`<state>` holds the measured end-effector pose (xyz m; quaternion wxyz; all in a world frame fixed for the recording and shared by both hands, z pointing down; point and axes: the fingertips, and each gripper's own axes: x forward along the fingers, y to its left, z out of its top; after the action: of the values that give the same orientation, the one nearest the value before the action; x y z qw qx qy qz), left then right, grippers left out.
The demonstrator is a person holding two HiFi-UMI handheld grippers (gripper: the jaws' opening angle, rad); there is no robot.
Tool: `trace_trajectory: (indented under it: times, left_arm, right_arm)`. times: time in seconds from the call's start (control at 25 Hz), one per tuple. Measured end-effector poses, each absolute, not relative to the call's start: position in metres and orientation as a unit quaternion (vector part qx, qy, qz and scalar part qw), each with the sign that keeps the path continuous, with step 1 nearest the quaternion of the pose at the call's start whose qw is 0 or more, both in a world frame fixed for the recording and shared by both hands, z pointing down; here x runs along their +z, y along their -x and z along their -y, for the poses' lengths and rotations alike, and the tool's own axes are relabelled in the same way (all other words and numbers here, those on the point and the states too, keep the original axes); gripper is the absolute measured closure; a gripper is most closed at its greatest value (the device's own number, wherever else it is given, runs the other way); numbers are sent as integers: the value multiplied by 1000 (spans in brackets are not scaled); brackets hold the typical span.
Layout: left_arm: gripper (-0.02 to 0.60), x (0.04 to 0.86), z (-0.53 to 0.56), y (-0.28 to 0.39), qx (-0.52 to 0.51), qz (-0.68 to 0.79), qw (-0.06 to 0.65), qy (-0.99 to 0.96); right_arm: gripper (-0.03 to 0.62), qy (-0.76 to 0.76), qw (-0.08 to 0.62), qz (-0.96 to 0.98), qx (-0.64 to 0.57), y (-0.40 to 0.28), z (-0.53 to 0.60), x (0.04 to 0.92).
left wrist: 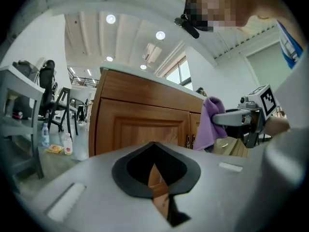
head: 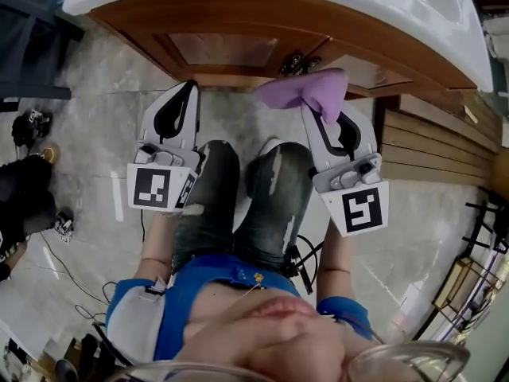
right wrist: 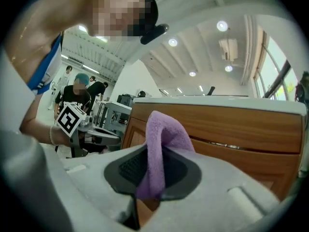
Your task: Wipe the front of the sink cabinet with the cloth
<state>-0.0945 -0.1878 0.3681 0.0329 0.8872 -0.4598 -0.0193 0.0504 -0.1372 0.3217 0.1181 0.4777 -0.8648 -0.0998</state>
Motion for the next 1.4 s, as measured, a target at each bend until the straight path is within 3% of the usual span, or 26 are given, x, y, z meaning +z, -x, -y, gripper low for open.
trace_trajectory:
  times: [0.32,0.56,0.88,1.4]
  left_arm:
    - [581,354,166,118,-57,433,-10,-899]
    - [581,349,162,126,-70,421,-11,-904]
    - [581,363,159,133,-67,417,-4,-906]
    - [581,367,160,148,-92,430,39,-897]
  right_arm:
    - [533,-482,135,853,-147,-46,146,306]
    - [533,-450,235,851,-136,-40,183,321]
    - [533,-485,258,826,-128,-45,205,319]
    - [531,-504,190,828,-152,-47,203,317]
